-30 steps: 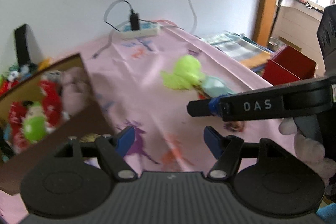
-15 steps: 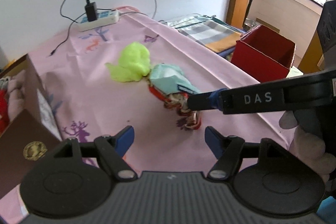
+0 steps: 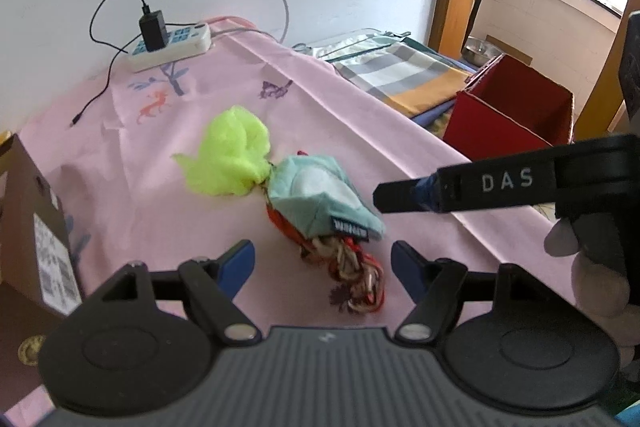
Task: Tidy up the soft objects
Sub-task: 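Move the right gripper to the mint-green cap on the sheet, then grasp the mint-green cap by its brim with the right gripper, then lift the mint-green cap and carry it over the box, then lower the cap into the box and open the right gripper, then withdraw the right gripper toward the yellow-green plush and rope toy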
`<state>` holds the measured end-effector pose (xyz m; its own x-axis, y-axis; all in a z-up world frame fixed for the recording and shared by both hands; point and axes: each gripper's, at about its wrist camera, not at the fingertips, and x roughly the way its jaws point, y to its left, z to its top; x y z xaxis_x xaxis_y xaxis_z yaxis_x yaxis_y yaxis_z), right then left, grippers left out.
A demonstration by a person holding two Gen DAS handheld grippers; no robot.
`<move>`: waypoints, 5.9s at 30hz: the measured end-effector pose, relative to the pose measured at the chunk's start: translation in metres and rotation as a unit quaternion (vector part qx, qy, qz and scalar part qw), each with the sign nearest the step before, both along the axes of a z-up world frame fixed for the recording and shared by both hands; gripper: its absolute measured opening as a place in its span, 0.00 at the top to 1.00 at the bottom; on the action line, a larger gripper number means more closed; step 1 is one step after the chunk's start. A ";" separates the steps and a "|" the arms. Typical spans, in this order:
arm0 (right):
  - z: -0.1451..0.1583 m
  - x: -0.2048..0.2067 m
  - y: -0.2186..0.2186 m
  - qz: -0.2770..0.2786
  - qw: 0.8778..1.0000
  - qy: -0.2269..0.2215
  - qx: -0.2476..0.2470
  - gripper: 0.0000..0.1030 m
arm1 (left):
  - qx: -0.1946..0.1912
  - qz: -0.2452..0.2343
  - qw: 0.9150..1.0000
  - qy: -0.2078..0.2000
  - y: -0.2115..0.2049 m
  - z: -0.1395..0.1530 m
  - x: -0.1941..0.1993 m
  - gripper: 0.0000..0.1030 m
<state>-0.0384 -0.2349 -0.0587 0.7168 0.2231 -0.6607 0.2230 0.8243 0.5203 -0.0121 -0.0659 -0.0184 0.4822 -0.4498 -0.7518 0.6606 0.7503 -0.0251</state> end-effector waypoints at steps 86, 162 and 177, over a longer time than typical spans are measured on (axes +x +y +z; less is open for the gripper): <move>0.025 0.041 0.019 0.036 0.986 -0.058 0.151 1.00 | -0.173 -0.017 0.984 0.028 0.057 0.031 0.042 0.96; 0.028 -0.007 0.148 0.131 0.976 -0.078 -0.159 1.00 | 0.006 0.166 0.984 -0.065 0.162 0.034 -0.020 0.41; 0.009 -0.036 0.103 0.109 0.968 -0.083 -0.211 1.00 | 0.025 0.128 0.990 -0.059 0.097 0.013 -0.038 0.43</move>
<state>-0.0749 -0.1316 -0.0496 0.7869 0.1156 -0.6061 -0.0376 0.9895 0.1399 -0.0496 0.0307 -0.0054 0.6613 -0.2659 -0.7014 0.4456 0.8915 0.0821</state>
